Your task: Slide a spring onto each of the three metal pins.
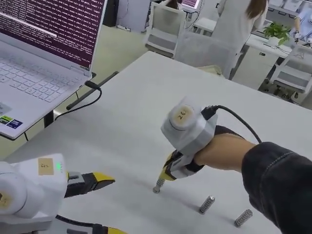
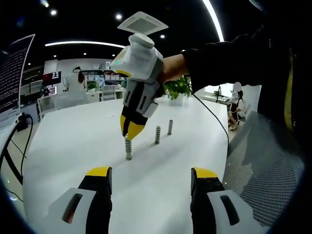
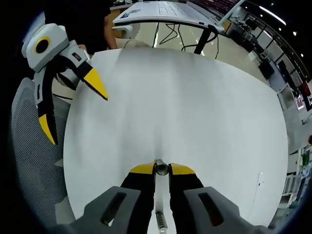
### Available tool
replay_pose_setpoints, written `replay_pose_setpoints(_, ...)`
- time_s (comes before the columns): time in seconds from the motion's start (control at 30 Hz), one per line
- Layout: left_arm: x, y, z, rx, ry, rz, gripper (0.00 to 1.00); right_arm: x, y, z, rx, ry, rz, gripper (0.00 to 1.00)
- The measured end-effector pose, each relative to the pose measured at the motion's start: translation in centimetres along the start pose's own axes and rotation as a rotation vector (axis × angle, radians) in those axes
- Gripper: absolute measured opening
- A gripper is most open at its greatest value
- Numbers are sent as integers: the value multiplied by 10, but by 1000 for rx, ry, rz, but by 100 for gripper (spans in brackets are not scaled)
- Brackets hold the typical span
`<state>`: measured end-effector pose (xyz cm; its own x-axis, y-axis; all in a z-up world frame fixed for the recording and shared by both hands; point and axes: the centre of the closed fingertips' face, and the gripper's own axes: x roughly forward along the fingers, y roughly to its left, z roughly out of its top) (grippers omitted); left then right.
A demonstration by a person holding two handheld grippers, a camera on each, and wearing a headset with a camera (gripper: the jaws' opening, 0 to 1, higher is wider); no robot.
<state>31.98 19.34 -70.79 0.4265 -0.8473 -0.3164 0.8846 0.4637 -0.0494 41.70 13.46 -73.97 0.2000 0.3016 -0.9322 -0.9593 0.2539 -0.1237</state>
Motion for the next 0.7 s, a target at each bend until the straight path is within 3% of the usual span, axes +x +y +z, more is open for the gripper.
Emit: replay_pose_setpoints(0.7,1,1,-2,-1,11,-1,61,16,2,-9,20,0,7,8)
